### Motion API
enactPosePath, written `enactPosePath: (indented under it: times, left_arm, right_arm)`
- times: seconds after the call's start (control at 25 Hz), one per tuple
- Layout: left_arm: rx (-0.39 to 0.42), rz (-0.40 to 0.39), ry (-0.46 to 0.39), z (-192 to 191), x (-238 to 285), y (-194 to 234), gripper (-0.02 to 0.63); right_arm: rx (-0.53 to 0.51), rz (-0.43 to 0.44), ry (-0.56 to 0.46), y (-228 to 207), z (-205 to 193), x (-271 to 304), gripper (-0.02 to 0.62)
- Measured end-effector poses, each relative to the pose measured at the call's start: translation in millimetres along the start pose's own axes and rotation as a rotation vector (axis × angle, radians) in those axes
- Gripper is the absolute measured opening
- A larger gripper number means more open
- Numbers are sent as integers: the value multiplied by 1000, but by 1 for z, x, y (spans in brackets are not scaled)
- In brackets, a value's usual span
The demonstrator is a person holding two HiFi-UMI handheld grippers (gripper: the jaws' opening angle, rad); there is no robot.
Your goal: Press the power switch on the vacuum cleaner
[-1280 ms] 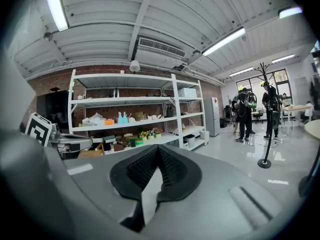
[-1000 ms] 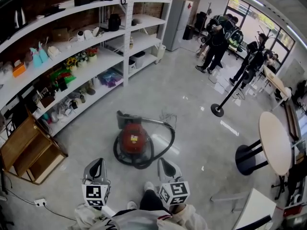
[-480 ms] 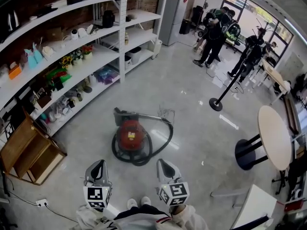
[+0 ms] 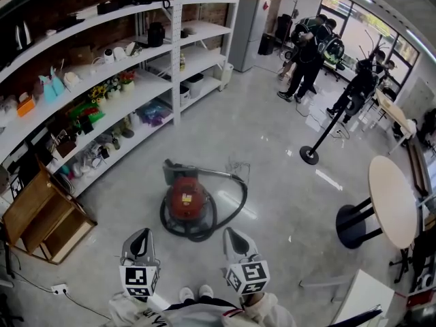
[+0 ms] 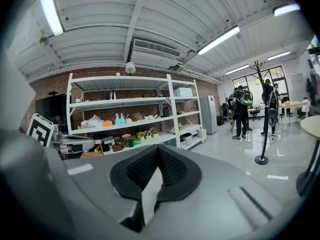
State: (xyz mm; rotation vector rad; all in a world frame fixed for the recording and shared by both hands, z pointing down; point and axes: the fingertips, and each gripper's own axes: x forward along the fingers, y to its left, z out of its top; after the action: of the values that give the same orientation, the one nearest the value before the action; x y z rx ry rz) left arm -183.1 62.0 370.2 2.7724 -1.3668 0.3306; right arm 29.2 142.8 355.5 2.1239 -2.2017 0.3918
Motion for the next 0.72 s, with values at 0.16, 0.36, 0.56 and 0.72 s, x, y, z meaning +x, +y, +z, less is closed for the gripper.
enactPosePath:
  times: [0.16, 0.36, 0.56, 0.72]
  left_arm:
    - [6, 9, -15, 8, 3, -5, 0]
    - [12, 18, -35, 16, 7, -11, 0]
    - [20, 26, -49, 21, 4, -20, 0]
    - [24, 34, -46, 21, 1, -21, 0]
  right_arm:
    - [-3, 4, -21, -8, 8, -2, 0]
    - [-9, 12, -50, -16, 19, -2, 0]
    - [-5, 24, -76, -21, 25, -5, 0]
    - [-4, 35, -77, -20, 25, -5, 0]
